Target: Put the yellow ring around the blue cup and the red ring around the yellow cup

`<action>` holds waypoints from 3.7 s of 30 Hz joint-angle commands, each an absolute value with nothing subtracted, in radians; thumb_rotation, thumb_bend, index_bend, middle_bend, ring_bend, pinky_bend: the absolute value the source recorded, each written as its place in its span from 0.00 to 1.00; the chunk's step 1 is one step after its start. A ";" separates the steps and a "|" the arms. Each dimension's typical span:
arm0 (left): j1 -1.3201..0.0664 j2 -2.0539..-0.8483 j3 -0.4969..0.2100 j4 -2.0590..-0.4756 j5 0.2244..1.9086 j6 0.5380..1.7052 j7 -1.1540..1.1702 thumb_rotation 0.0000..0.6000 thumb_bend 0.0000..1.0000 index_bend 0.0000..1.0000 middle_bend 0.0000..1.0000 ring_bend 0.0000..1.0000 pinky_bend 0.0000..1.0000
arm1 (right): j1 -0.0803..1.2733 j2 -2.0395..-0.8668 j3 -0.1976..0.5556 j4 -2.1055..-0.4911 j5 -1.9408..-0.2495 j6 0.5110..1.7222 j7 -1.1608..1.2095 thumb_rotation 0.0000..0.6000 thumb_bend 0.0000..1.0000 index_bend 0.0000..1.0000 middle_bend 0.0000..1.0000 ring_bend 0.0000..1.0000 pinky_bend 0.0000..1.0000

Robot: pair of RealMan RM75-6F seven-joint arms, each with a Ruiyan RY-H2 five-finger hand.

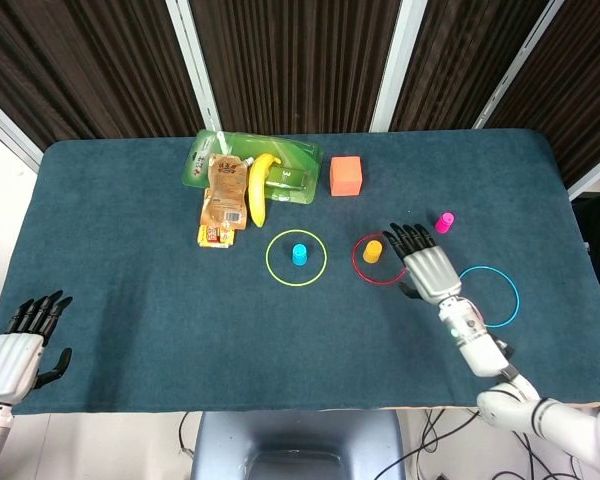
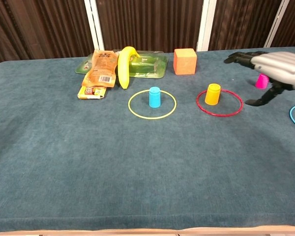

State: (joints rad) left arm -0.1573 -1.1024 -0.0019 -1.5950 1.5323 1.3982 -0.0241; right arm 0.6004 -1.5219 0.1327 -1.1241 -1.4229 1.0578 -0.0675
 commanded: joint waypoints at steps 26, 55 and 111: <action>-0.161 -1.113 0.019 -1.604 1.570 1.394 0.010 1.00 0.45 0.00 0.00 0.00 0.00 | 0.252 -1.417 -0.056 -1.010 -1.501 1.281 0.160 1.00 0.42 0.62 0.04 0.00 0.00; -0.170 -1.118 0.017 -1.607 1.553 1.374 0.028 1.00 0.45 0.00 0.00 0.00 0.00 | 0.284 -1.544 -0.024 -0.730 -1.494 1.143 0.308 1.00 0.49 0.63 0.07 0.00 0.00; -0.167 -1.115 0.022 -1.606 1.559 1.382 0.021 1.00 0.45 0.00 0.00 0.00 0.00 | 0.294 -1.584 -0.011 -0.668 -1.497 1.083 0.352 1.00 0.49 0.73 0.10 0.00 0.00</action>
State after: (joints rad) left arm -0.1667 -1.1150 0.0223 -1.6056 1.5591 1.3824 0.0212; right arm 0.2938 -1.5842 -0.0107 -0.6685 -1.4966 1.0834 0.3520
